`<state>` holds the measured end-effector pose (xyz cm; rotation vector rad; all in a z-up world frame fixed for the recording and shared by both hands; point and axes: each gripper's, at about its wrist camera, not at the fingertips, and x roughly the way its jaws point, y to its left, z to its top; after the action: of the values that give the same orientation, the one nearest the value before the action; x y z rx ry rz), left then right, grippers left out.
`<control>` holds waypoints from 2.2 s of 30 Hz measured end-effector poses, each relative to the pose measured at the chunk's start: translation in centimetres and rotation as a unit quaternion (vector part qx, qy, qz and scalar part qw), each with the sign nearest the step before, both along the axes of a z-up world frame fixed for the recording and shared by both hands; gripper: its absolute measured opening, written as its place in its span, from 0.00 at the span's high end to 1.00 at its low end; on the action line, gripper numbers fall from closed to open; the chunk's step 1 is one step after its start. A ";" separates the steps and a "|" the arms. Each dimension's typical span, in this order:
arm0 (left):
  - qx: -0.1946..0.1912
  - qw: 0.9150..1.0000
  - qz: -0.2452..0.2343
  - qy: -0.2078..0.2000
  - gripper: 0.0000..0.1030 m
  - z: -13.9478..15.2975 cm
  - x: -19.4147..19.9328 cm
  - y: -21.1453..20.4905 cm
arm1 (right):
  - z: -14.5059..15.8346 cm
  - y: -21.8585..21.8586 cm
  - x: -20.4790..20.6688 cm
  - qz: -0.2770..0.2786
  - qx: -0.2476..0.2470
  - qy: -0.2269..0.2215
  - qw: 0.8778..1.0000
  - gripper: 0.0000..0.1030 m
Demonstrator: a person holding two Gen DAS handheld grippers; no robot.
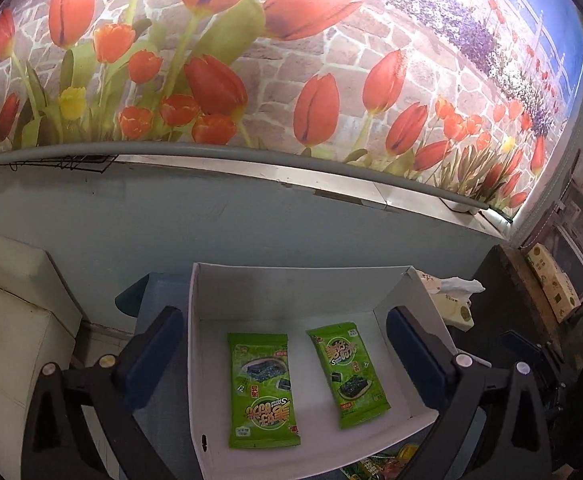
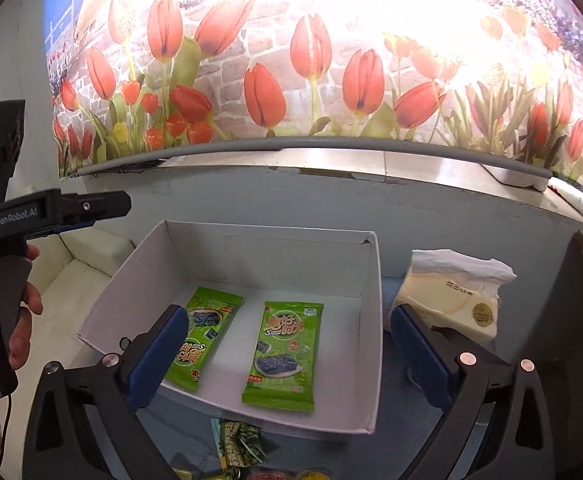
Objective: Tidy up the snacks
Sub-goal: 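Withdraw both tools from the box back to the table, then grasp the large Sweet Hour seaweed packet with the right tool while the left grasps another packet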
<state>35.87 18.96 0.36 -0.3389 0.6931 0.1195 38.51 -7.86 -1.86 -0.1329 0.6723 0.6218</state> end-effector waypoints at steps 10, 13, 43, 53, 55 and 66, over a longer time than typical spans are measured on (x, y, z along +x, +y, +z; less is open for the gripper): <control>0.018 0.997 -0.061 -0.051 0.00 3.4 -7.9 -5.8 | 1.8 -8.5 -6.9 -0.040 0.067 -0.004 0.997 0.00; 0.010 0.994 -0.082 -0.070 0.00 3.3 -11.5 -7.6 | 1.1 -11.6 -10.5 -0.053 0.101 -0.012 0.993 0.00; 0.071 0.988 -0.109 0.089 0.00 -11.2 -32.2 -17.8 | -14.3 -8.4 -19.2 -0.076 -0.063 0.097 0.990 0.01; 0.074 0.985 -0.117 0.104 0.00 -12.3 -31.1 -18.2 | -15.2 -9.5 -17.9 -0.076 -0.025 0.149 0.986 0.33; 0.077 0.984 -0.122 0.103 0.00 -12.4 -30.9 -18.5 | -14.9 -9.9 -18.0 -0.074 -0.015 0.148 0.986 0.33; 0.087 0.975 -0.167 0.114 0.00 -14.3 -26.5 -21.8 | -10.3 -14.5 -20.9 -0.086 -0.011 0.097 0.991 0.33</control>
<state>9.32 -2.84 -13.97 -0.0368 0.9500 -0.1033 17.59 -22.34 -12.15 -0.0336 0.8687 0.4642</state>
